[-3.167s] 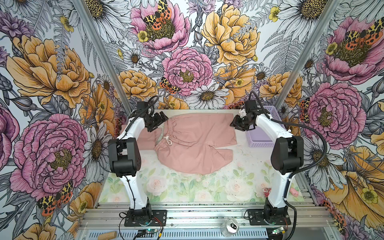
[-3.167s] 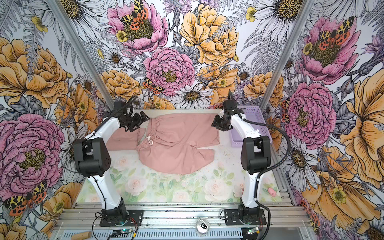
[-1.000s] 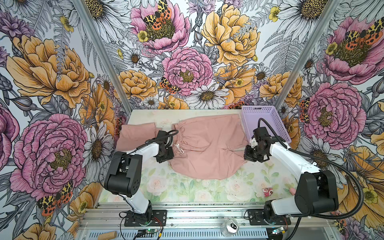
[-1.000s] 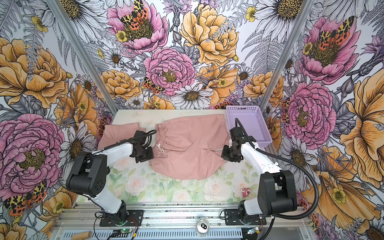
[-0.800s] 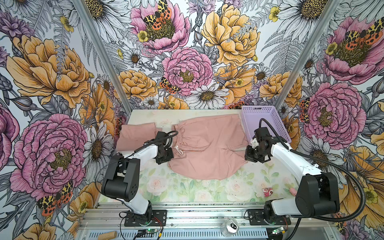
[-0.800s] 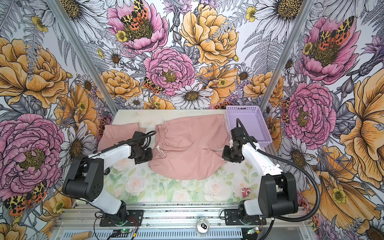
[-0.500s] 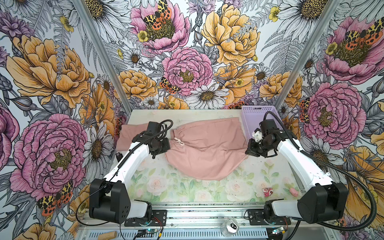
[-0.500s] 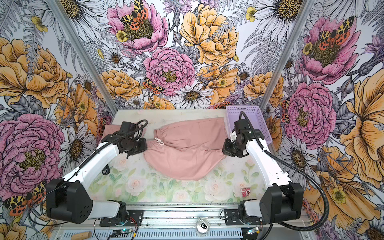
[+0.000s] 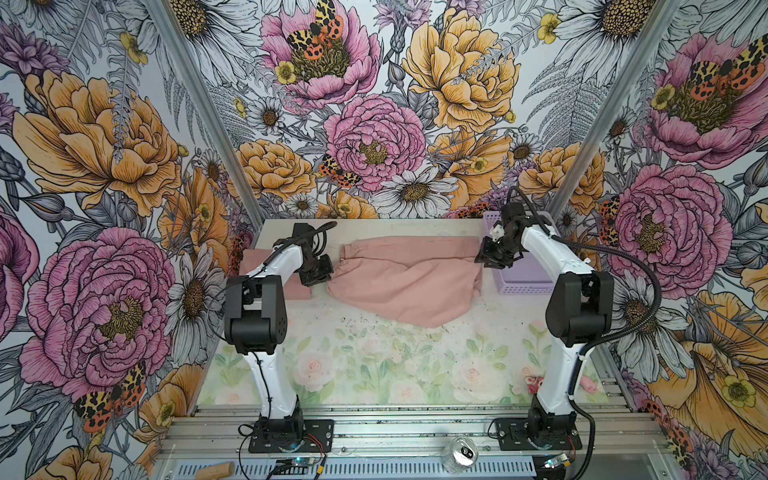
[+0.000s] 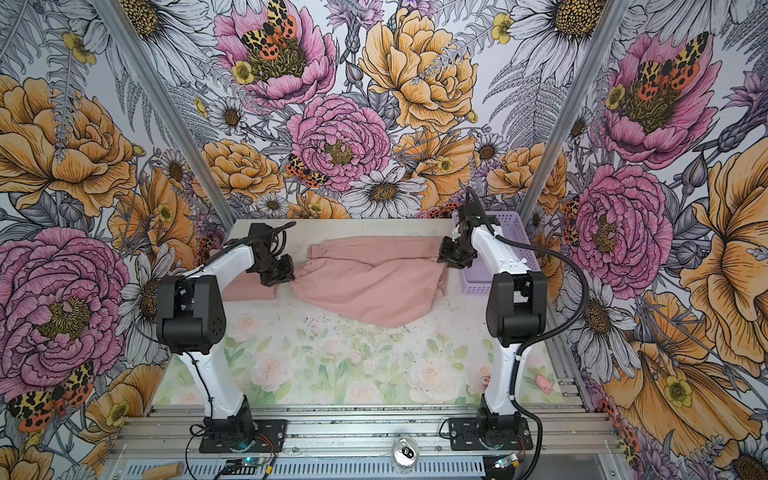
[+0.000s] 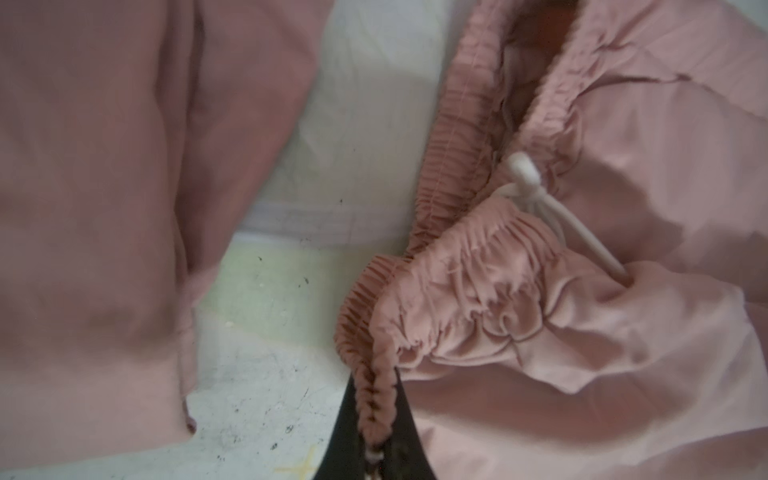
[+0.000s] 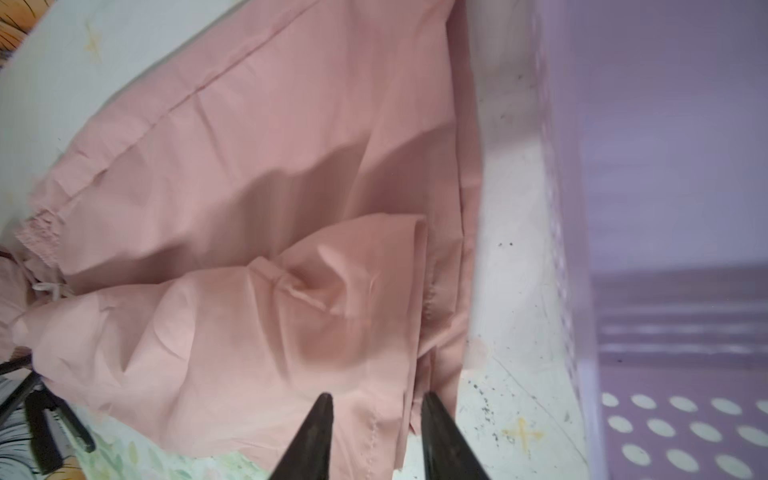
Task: Fold and stack the mixed laundry pile
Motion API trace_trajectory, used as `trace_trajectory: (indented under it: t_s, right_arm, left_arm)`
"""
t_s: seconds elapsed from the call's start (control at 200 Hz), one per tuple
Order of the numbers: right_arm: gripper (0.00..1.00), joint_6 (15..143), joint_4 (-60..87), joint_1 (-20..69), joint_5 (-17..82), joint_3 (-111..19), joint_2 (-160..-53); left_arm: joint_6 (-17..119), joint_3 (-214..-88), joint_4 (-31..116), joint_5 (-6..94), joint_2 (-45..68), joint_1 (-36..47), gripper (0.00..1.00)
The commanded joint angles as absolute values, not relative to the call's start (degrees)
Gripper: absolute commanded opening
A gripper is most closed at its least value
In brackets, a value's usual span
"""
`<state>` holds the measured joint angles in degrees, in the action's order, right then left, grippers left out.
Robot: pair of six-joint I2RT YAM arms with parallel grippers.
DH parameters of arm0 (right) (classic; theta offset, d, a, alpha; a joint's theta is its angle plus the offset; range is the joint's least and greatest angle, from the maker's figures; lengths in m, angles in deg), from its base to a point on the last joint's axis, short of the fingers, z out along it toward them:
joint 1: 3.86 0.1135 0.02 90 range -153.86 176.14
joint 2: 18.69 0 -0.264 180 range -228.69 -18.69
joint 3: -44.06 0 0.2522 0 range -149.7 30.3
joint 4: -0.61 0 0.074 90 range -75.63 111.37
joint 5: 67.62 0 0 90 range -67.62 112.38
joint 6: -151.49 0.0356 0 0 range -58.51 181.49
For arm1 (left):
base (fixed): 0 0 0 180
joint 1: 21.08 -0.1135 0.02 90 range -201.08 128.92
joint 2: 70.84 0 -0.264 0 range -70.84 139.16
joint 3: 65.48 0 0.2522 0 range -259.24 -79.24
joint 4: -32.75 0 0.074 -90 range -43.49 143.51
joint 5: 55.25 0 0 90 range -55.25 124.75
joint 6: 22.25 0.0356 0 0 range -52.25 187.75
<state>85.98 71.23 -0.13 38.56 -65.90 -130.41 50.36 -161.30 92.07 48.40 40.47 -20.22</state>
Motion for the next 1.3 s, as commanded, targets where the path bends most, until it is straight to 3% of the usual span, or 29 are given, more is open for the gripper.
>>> trace_trajectory:
  t_s: [0.0,0.12,0.25,0.575,0.7,0.84,1.151,1.296]
  right_arm:
    - [0.43,86.56,66.55,3.00,33.14,-54.84,-117.12]
    - [0.45,89.90,58.96,6.17,34.35,-38.48,-106.11]
    - [0.48,91.74,51.98,8.20,36.74,-28.45,-104.81]
    - [0.50,89.08,45.90,8.62,35.14,-31.30,-114.24]
    - [0.32,90.43,43.00,8.71,37.39,-30.76,-115.52]
    - [0.00,90.58,42.82,8.53,38.20,-28.09,-113.14]
    - [0.00,91.65,62.62,7.42,44.43,-30.21,-95.42]
    - [0.00,91.67,66.81,4.61,45.40,-40.27,-97.71]
  left_arm:
    - [50.34,-158.45,88.49,51.27,37.18,-19.72,0.00]
    - [50.10,-156.70,87.82,51.40,36.65,-19.44,0.00]
    - [50.04,-156.70,87.64,51.44,36.48,-19.35,0.00]
    - [50.39,-157.24,87.60,51.29,36.78,-18.43,0.00]
    - [50.26,-156.98,87.56,51.09,36.44,-17.93,0.00]
    - [50.30,-156.03,87.71,50.92,34.89,-18.00,0.00]
    - [51.75,-153.33,91.86,51.16,24.55,-18.62,0.00]
    - [52.59,-155.87,92.91,51.46,23.73,-19.22,0.00]
